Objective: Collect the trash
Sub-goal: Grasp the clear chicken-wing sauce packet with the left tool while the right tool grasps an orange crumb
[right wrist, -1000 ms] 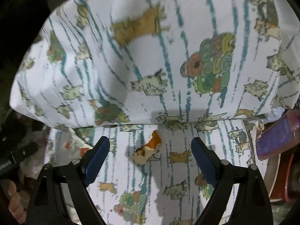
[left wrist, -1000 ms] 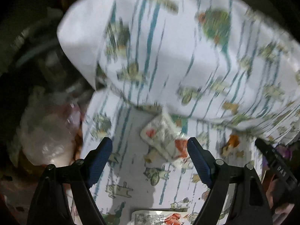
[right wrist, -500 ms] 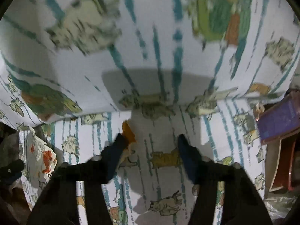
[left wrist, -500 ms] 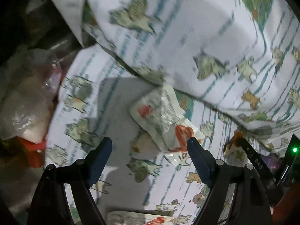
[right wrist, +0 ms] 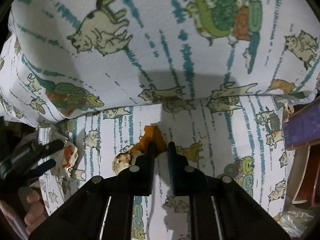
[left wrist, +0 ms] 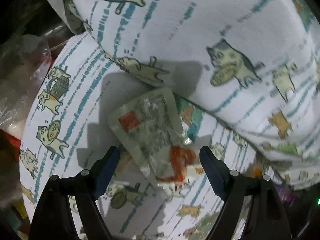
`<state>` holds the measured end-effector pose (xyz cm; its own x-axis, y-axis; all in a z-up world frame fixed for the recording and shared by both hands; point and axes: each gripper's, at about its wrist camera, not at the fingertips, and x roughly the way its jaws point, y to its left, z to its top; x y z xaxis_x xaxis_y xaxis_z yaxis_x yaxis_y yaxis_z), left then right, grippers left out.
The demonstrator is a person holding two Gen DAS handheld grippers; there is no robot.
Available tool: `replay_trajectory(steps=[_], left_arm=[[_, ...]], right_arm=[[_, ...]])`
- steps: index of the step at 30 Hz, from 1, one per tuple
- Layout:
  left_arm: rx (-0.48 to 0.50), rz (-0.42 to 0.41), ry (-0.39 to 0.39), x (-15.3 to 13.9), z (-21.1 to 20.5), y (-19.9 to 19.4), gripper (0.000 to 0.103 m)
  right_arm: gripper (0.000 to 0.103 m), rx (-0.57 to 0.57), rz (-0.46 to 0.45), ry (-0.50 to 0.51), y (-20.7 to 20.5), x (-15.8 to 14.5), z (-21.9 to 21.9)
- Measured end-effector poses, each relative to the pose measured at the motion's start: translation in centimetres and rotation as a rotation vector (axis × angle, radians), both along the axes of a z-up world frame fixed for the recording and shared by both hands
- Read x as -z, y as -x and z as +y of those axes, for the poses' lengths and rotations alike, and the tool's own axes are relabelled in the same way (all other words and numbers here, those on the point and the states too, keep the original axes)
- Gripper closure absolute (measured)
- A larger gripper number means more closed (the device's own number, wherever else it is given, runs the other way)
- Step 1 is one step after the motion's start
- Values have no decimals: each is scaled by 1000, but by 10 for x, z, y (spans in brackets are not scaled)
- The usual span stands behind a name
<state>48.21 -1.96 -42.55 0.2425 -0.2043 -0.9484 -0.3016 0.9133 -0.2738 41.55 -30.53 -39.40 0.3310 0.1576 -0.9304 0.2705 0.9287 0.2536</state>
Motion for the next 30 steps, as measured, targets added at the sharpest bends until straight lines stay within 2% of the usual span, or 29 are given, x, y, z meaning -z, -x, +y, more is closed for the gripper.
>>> replay_trajectory(steps=[5,11,16,21,26,28,30], left_arm=[[3,-23,-50,3,-12,-10,19],[57,-51,-186,6,-38,-6,18],[128,-28,-229,9,-52,0,18],[169,-29,-227,5,-51,24,18],[228,-45,-276,-5,-34,42,18],[234,-60,-240,-15,-18,43,18],[227,-91,-166,-26,-12,42,18]], right_arm=[[91,-12,13,-23,2,-2,-11],[91,-31,9,-20,4,-8,-26],[91,-44,-3,4,12,-23,-23],[91,-65,8,16,21,-35,-19],[91,-111,-17,103,24,-45,-6],[91,-104,-20,93,24,-46,-4],[91,-80,-21,59,23,-48,-5]])
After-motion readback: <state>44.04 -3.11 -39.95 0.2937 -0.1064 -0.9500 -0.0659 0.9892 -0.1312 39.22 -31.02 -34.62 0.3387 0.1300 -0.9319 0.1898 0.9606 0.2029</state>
